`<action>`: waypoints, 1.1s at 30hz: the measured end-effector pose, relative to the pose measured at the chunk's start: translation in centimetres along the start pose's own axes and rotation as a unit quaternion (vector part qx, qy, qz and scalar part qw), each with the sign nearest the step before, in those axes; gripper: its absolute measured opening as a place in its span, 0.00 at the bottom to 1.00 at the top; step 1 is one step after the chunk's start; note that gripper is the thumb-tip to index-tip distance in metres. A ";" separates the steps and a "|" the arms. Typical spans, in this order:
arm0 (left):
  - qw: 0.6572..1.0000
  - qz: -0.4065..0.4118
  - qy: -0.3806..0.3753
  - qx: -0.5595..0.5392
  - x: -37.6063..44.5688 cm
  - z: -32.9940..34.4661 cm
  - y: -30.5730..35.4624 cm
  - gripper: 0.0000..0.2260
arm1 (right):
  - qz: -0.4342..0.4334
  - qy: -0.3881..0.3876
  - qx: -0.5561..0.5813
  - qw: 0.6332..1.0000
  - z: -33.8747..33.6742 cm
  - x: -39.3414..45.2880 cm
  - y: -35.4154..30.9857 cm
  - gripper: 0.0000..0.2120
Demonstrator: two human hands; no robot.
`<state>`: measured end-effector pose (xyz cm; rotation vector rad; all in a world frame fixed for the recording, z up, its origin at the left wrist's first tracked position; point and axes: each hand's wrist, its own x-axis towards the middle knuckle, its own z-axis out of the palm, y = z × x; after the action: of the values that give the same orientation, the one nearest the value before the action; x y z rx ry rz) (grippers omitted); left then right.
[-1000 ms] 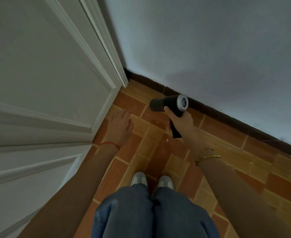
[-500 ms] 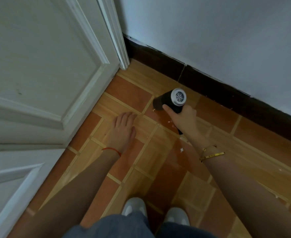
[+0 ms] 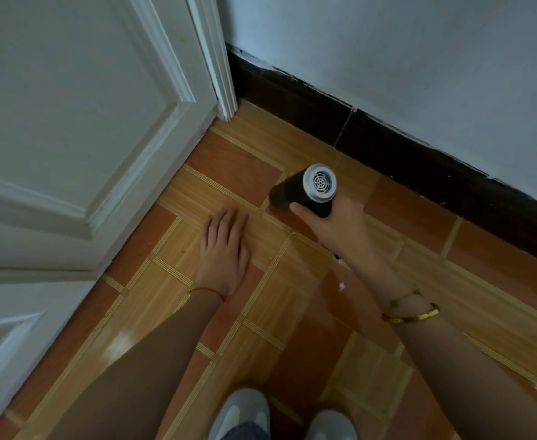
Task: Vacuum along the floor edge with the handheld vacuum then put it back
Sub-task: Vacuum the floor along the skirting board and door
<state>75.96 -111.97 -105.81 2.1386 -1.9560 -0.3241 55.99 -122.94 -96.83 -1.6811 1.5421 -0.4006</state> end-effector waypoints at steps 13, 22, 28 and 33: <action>1.000 0.007 0.001 0.007 0.1 0.2 -0.5 0.24 | -0.039 -0.035 0.012 0.999 1.9 2.3 -2.3 0.24; 1.000 0.008 0.004 0.011 0.2 0.2 -0.5 0.23 | -0.067 0.064 0.038 0.995 3.9 8.0 -4.5 0.33; 1.000 0.013 0.001 0.002 0.2 0.2 -0.6 0.24 | -0.116 -0.041 0.040 0.992 7.3 9.8 -6.8 0.24; 1.000 0.012 0.004 0.001 0.2 0.3 -0.7 0.24 | -0.122 0.033 0.059 0.990 8.2 11.7 -7.3 0.28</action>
<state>76.56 -112.12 -106.32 2.1139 -1.9765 -0.3095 69.10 -131.59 -99.95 -1.7827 1.3349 -0.6687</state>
